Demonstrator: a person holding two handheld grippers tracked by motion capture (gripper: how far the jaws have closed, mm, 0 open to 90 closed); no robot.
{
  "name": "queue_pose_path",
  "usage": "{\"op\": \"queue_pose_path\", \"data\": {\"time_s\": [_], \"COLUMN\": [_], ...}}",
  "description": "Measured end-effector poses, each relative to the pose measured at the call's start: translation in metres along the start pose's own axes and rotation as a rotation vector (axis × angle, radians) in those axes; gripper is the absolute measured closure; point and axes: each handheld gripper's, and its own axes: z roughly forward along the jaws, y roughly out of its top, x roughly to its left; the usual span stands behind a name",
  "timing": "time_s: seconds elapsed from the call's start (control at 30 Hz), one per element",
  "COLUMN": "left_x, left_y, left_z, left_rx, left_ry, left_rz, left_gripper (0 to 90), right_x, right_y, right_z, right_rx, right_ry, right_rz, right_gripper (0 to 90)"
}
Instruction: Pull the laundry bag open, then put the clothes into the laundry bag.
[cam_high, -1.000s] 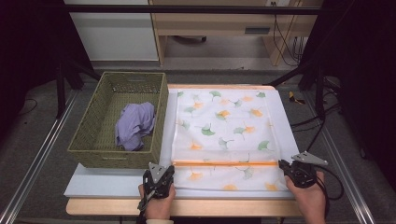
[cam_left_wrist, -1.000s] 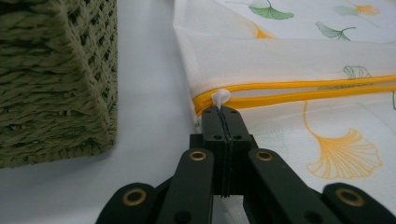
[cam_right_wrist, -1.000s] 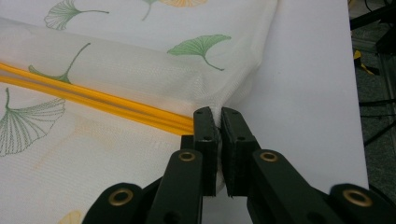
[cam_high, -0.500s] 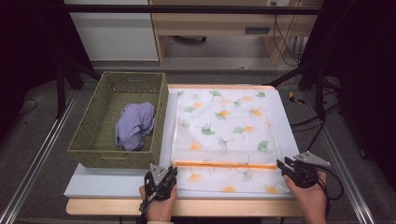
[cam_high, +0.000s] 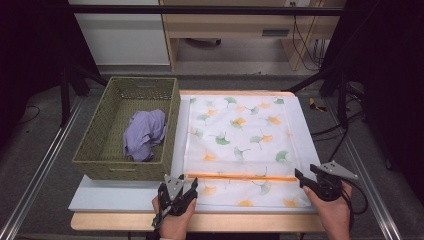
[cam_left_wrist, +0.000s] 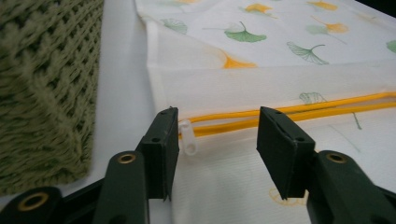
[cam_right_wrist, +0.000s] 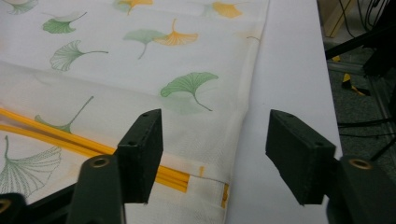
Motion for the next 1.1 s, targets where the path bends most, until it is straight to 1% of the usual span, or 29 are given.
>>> {"op": "queue_pose_path", "data": {"time_s": [0.03, 0.07, 0.1, 0.13, 0.2, 0.23, 0.27, 0.37, 0.43, 0.47, 0.5, 0.53, 0.6, 0.67, 0.7, 0.77, 0.8, 0.83, 0.87, 0.9, 0.93, 0.97, 1.03, 1.07, 1.1], "left_x": [-0.001, -0.002, -0.002, -0.003, -0.004, -0.004, -0.005, -0.008, -0.01, -0.012, -0.013, -0.014, -0.017, -0.017, -0.017, -0.016, -0.016, -0.016, -0.016, -0.016, -0.016, -0.015, -0.015, -0.014, -0.014], "left_y": [0.0, 0.001, 0.001, 0.002, 0.003, 0.004, 0.005, 0.01, 0.015, 0.018, 0.021, 0.024, 0.03, 0.036, 0.038, 0.043, 0.045, 0.047, 0.05, 0.052, 0.053, 0.054, 0.055, 0.055, 0.054], "left_z": [0.0, 0.001, 0.001, 0.002, 0.003, 0.004, 0.005, 0.008, 0.01, 0.011, 0.012, 0.013, 0.012, 0.011, 0.012, 0.013, 0.013, 0.014, 0.015, 0.016, 0.018, 0.019, 0.02, 0.019, 0.017], "left_rx": [-0.003, -0.004, -0.008, -0.011, -0.015, -0.02, -0.021, -0.013, -0.001, 0.013, 0.02, 0.028, 0.022, 0.01, 0.006, 0.012, 0.019, 0.024, 0.028, 0.035, 0.041, 0.048, 0.069, 0.07, 0.076], "left_ry": [-0.009, -0.014, -0.02, -0.027, -0.036, -0.048, -0.064, -0.093, -0.104, -0.119, -0.136, -0.151, -0.171, -0.19, -0.205, -0.228, -0.24, -0.255, -0.272, -0.293, -0.308, -0.323, -0.335, -0.342, -0.352], "left_rz": [0.009, 0.016, 0.017, 0.021, 0.028, 0.025, 0.026, 0.057, 0.077, 0.082, 0.092, 0.108, 0.138, 0.148, 0.14, 0.132, 0.135, 0.137, 0.141, 0.139, 0.132, 0.132, 0.159, 0.184, 0.209], "left_gripper": [45.0, 41.2, 38.9, 38.9, 33.6, 29.7, 29.7, 23.8, 19.5, 17.3, 14.6, 12.2, 8.9, 7.3, 6.3, 5.7, 5.7, 5.7, 5.7, 5.7, 5.7, 5.8, 6.4, 6.7, 6.7], "right_x": [0.0, 0.001, 0.002, 0.002, 0.003, 0.004, 0.004, 0.007, 0.011, 0.013, 0.014, 0.016, 0.021, 0.024, 0.026, 0.03, 0.033, 0.038, 0.038, 0.042, 0.046, 0.049, 0.058, 0.063, 0.074], "right_y": [0.0, 0.001, 0.001, 0.001, 0.002, 0.003, 0.003, 0.005, 0.007, 0.008, 0.008, 0.01, 0.012, 0.014, 0.015, 0.017, 0.018, 0.022, 0.022, 0.025, 0.029, 0.031, 0.037, 0.04, 0.047], "right_z": [0.0, 0.0, 0.0, 0.0, -0.001, -0.001, -0.001, -0.003, -0.004, -0.005, -0.005, -0.006, -0.007, -0.007, -0.007, -0.008, -0.008, -0.009, -0.009, -0.01, -0.008, -0.007, -0.003, 0.001, 0.009], "right_rx": [-0.002, -0.007, -0.01, -0.01, -0.014, -0.023, -0.023, -0.033, -0.048, -0.053, -0.059, -0.064, -0.076, -0.079, -0.078, -0.082, -0.089, -0.097, -0.097, -0.101, -0.112, -0.113, -0.105, -0.1, -0.078], "right_ry": [-0.001, -0.006, -0.01, -0.01, -0.012, -0.01, -0.01, 0.0, 0.007, 0.014, 0.017, 0.024, 0.039, 0.045, 0.052, 0.056, 0.06, 0.075, 0.075, 0.089, 0.113, 0.128, 0.171, 0.2, 0.244], "right_rz": [0.002, -0.006, -0.008, -0.008, -0.015, -0.027, -0.027, -0.031, -0.047, -0.055, -0.073, -0.079, -0.093, -0.104, -0.105, -0.123, -0.132, -0.154, -0.154, -0.156, -0.166, -0.172, -0.199, -0.218, -0.261], "right_gripper": [34.4, 32.3, 31.0, 31.0, 29.1, 26.9, 26.9, 23.6, 22.1, 20.7, 19.8, 19.4, 18.6, 18.8, 19.3, 20.3, 20.9, 21.7, 21.7, 23.5, 24.9, 26.1, 33.0, 33.9, 37.7]}}
